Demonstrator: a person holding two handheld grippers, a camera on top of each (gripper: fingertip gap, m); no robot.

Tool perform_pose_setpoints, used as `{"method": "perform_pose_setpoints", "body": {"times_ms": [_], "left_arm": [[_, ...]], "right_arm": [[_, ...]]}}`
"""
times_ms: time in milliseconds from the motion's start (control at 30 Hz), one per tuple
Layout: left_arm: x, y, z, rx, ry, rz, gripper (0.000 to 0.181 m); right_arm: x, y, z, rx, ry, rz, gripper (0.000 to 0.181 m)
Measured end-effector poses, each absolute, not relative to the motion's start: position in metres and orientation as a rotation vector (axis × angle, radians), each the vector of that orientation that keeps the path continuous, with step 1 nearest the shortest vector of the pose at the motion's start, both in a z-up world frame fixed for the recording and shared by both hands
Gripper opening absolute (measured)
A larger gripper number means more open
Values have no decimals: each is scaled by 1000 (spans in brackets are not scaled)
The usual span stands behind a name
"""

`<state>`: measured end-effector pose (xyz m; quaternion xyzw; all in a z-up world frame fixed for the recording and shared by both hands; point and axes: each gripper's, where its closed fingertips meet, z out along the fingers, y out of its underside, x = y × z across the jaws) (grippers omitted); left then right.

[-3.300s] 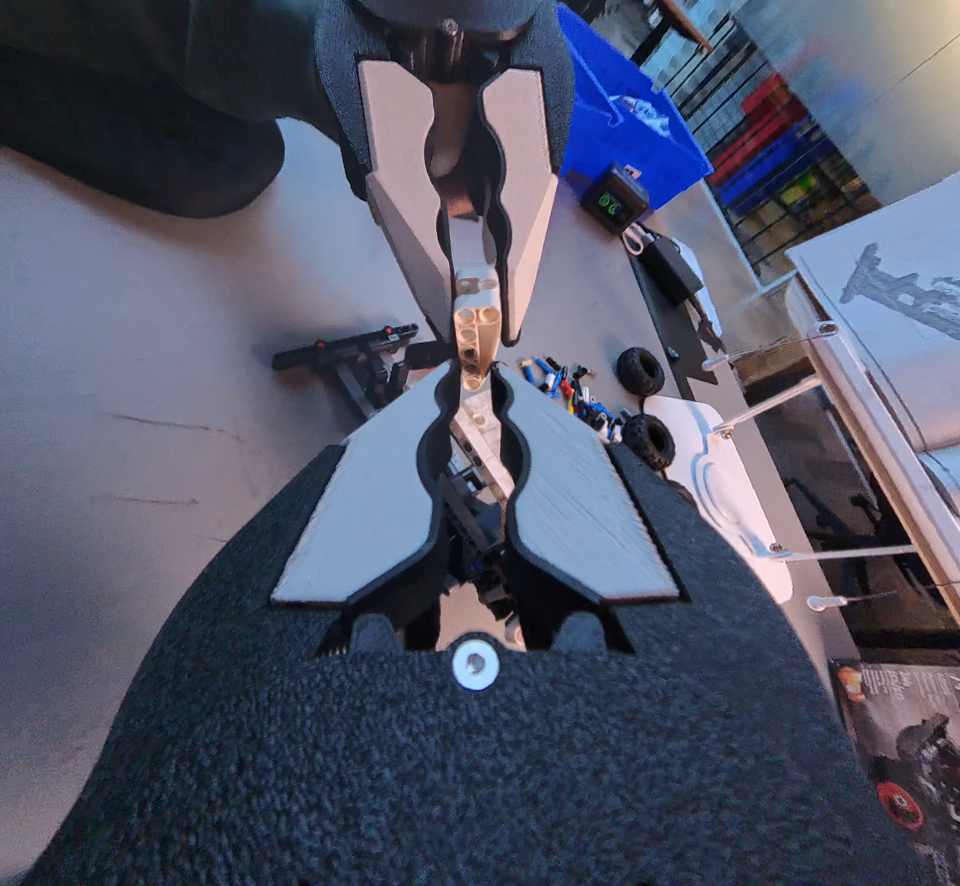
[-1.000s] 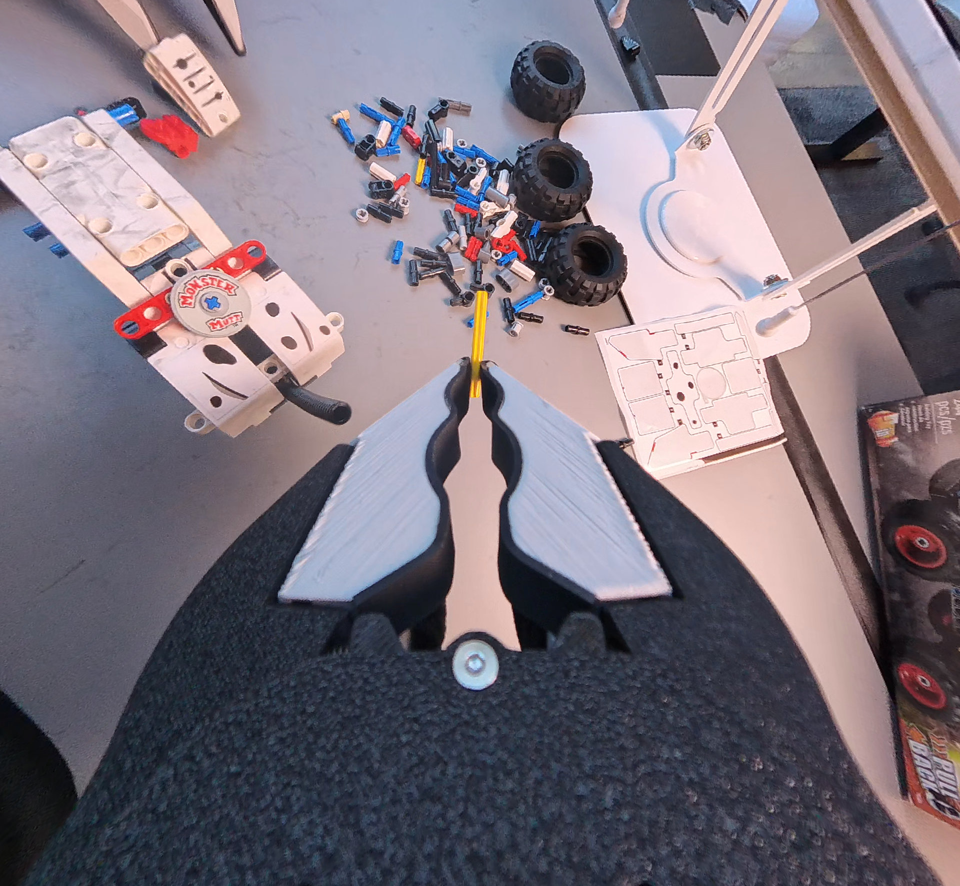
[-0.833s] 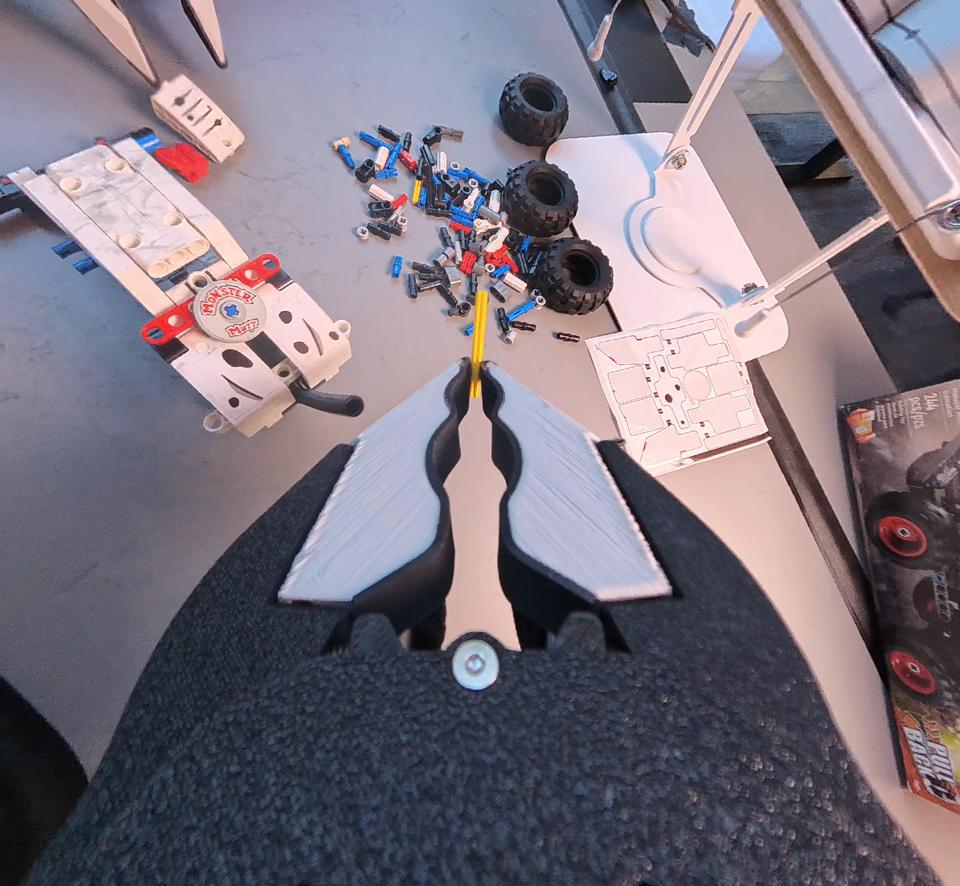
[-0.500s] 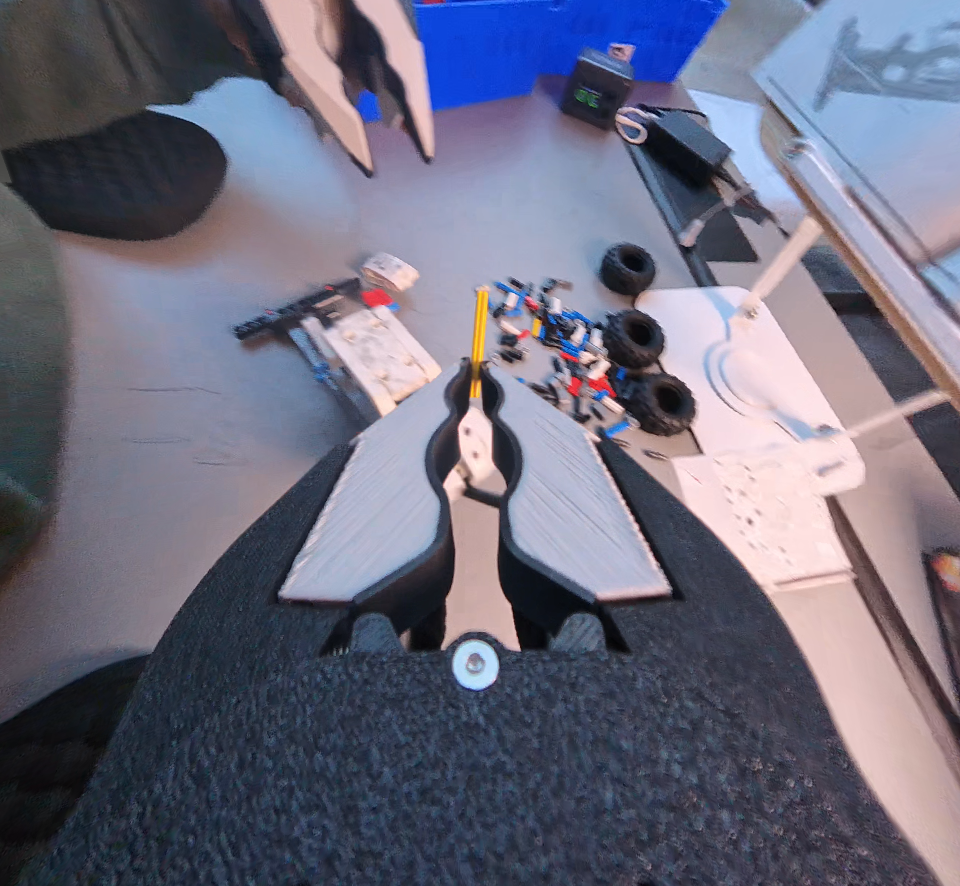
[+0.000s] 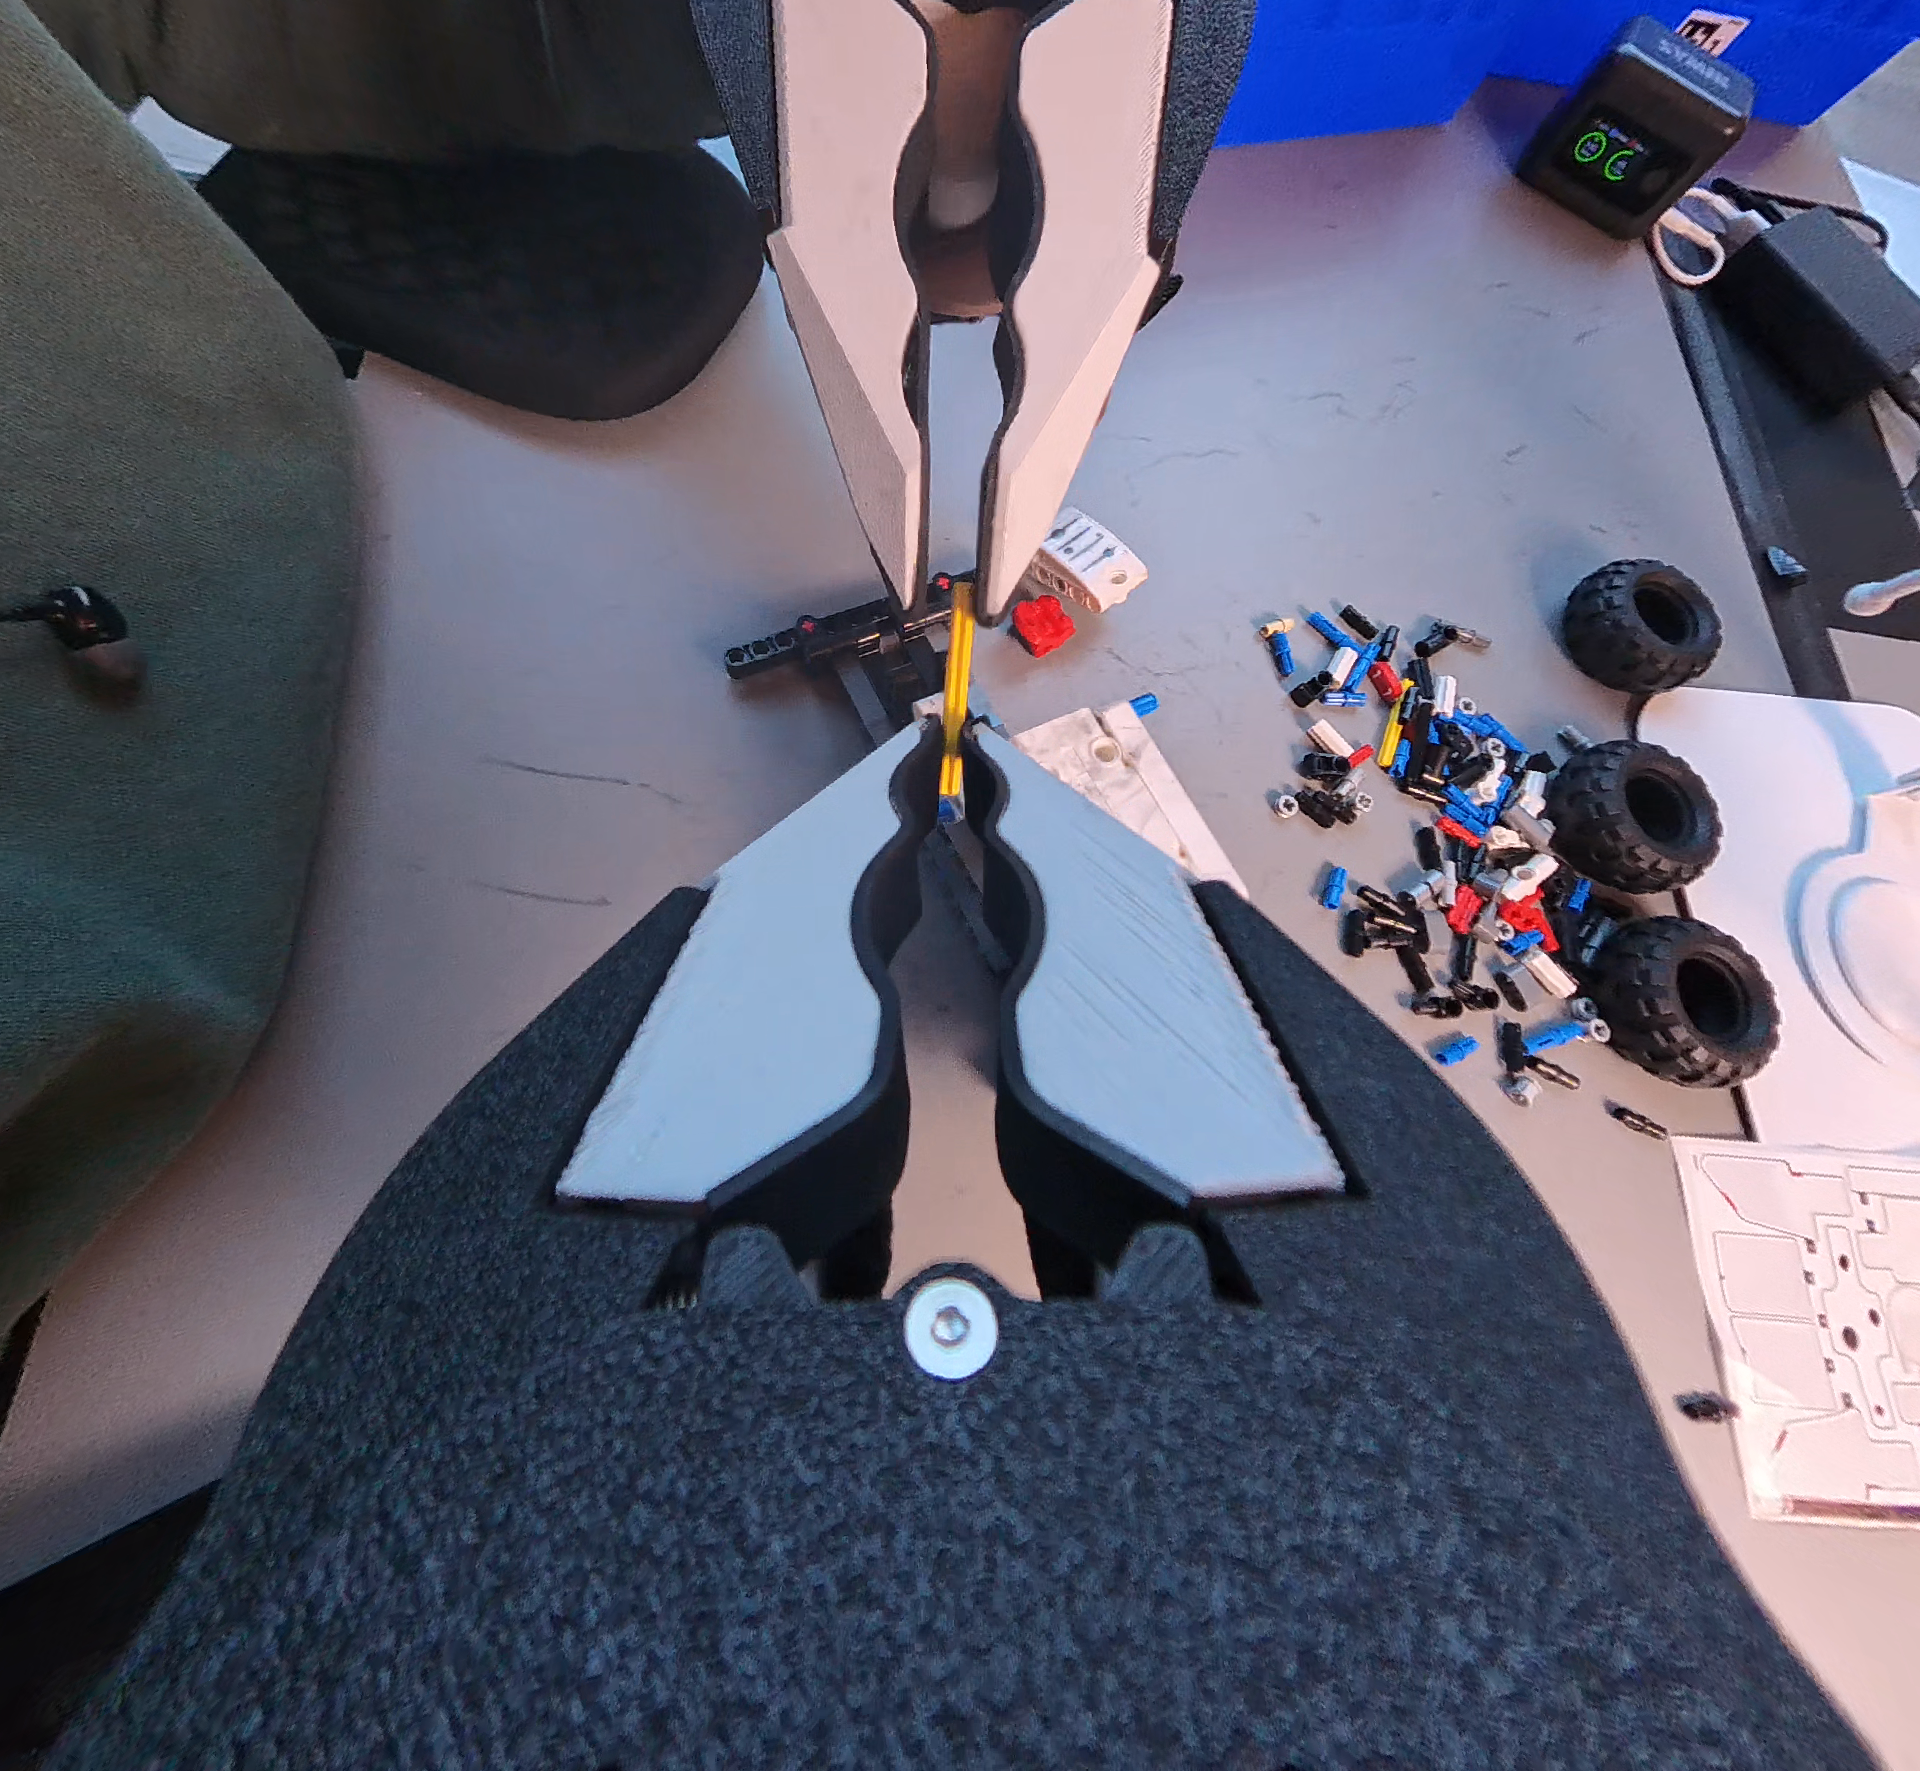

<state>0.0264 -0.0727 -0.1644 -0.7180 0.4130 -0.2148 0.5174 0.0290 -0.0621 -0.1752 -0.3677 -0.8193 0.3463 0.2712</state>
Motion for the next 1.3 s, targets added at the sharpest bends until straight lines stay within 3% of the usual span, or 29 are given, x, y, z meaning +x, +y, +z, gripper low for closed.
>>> {"method": "perform_pose_setpoints", "body": {"times_ms": [333,500,600,733,833,967,1300], "left_arm": [[31,-74,-159,-1701,1005,-487,3],[32,-80,-131,-1580,882,-669,3],[31,-86,-115,-1499,800,-830,3],[33,-90,-106,-1449,757,-956,3],[37,-93,-104,-1435,750,-1018,3],[40,-94,-105,-1432,747,-1056,3],[42,-96,-103,-1418,743,-1102,3]], "right_arm": [[37,-66,-165,-996,-2157,1004,3],[37,-73,-135,-857,-1984,1157,4],[37,-79,-122,-720,-1868,1133,21],[37,-87,-110,-547,-1742,1018,24],[37,-88,-105,-480,-1695,928,22],[38,-91,-102,-423,-1684,871,7],[41,-94,-103,-404,-1693,866,4]]}}
